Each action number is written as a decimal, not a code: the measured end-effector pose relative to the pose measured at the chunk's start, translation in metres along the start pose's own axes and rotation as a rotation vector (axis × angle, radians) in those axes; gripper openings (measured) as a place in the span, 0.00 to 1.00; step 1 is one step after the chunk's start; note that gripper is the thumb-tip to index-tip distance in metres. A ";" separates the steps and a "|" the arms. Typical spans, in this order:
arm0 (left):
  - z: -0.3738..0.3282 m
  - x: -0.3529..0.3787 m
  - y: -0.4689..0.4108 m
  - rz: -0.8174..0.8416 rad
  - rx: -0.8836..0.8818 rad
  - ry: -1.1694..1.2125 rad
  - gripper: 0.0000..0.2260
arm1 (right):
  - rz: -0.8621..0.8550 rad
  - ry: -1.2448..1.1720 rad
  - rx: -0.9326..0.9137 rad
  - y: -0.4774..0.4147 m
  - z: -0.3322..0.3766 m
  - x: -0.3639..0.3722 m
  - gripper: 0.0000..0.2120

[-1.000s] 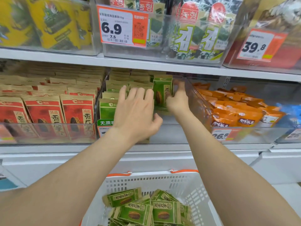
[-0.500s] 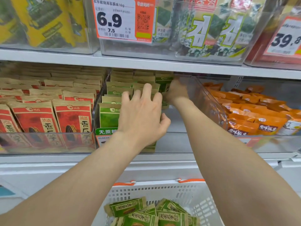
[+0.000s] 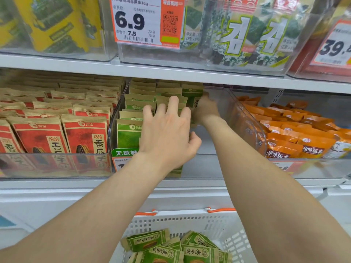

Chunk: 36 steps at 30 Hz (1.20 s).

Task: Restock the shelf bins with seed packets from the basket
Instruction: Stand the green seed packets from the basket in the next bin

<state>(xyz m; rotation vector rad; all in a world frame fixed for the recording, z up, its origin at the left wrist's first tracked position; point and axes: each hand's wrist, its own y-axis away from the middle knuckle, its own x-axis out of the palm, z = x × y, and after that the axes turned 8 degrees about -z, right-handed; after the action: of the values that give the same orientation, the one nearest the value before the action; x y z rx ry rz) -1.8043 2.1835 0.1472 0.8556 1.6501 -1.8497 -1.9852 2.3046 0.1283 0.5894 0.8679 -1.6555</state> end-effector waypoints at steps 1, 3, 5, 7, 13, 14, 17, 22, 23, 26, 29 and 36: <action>0.000 0.000 0.000 -0.002 0.002 0.003 0.18 | 0.023 0.008 0.014 0.002 0.001 0.000 0.26; 0.001 -0.001 0.001 -0.004 0.006 0.014 0.19 | 0.061 0.007 0.072 0.005 0.001 -0.001 0.28; 0.001 -0.003 0.001 0.001 0.008 0.021 0.20 | 0.054 -0.004 0.143 0.008 0.002 -0.002 0.31; 0.001 -0.006 0.002 0.007 0.007 0.026 0.21 | 0.012 -0.003 0.175 0.011 0.003 -0.006 0.33; 0.002 -0.021 0.008 0.038 -0.015 0.089 0.24 | -0.034 0.058 0.188 0.037 0.013 -0.033 0.27; 0.003 -0.024 0.010 0.024 -0.008 0.111 0.23 | -0.036 0.074 0.155 0.045 0.016 -0.040 0.22; 0.005 -0.036 0.018 -0.023 0.062 0.172 0.19 | -0.144 0.085 0.006 0.083 0.024 -0.059 0.13; 0.001 -0.065 0.034 0.053 0.079 0.290 0.07 | -0.597 -0.006 -0.420 0.138 0.011 -0.067 0.13; 0.000 -0.069 0.039 0.154 0.048 0.308 0.05 | -0.651 -0.044 -0.564 0.149 0.005 -0.064 0.12; -0.001 -0.073 0.052 0.450 0.056 0.178 0.02 | -0.633 -0.055 -0.946 0.187 -0.017 -0.046 0.09; -0.006 -0.064 0.062 0.739 0.188 0.049 0.07 | -0.396 0.038 -1.082 0.219 -0.056 -0.011 0.07; -0.002 -0.040 0.070 1.091 0.266 0.011 0.13 | 0.540 0.585 -0.841 0.275 -0.113 0.065 0.06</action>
<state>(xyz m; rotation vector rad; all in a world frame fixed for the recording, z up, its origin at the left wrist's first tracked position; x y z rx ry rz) -1.7258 2.1754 0.1298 1.4762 0.6383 -1.2408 -1.7427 2.3257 -0.0548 0.6272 1.5418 -0.5233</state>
